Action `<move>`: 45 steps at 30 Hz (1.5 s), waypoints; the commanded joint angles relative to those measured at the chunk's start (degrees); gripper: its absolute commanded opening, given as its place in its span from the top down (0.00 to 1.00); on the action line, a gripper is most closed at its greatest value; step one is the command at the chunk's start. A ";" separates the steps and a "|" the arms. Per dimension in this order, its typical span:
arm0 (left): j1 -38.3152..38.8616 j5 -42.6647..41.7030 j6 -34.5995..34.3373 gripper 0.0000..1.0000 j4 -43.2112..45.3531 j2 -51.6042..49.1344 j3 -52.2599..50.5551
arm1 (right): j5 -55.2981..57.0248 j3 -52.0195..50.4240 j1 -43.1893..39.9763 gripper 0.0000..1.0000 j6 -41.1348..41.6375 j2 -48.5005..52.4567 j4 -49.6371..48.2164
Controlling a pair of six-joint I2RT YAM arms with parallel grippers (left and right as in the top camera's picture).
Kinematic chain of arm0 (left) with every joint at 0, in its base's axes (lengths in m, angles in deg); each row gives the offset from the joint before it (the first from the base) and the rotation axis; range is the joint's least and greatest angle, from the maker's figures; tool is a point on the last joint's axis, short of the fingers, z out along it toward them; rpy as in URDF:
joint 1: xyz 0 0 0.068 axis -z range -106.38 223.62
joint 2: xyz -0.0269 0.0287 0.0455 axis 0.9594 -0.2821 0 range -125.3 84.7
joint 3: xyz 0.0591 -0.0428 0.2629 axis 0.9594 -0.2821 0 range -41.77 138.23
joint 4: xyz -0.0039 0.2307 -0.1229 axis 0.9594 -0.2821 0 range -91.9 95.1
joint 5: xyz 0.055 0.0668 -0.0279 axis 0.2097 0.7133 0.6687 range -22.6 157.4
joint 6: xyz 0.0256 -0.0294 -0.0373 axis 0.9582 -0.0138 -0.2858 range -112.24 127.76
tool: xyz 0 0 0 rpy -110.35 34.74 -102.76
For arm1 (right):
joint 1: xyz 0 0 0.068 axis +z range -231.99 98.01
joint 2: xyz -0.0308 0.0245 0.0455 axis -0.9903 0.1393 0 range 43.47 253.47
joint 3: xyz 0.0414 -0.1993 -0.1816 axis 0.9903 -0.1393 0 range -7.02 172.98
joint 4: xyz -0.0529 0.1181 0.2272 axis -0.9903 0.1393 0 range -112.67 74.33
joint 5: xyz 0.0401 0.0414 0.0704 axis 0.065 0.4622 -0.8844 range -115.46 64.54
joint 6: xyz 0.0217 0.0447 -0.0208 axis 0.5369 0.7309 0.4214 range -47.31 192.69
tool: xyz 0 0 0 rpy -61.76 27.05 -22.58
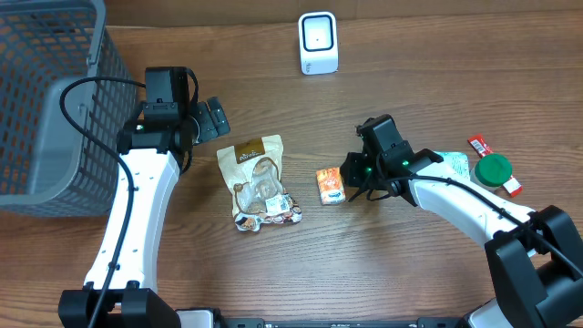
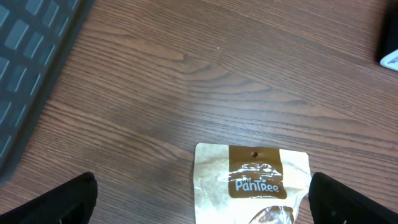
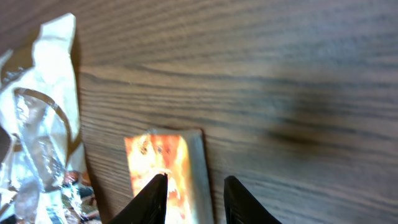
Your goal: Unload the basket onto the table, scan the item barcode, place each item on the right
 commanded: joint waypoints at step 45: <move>-0.15 0.33 -0.37 0.00 0.20 -0.46 0.59 | 3.30 -0.26 4.50 0.78 -4.94 4.85 -1.07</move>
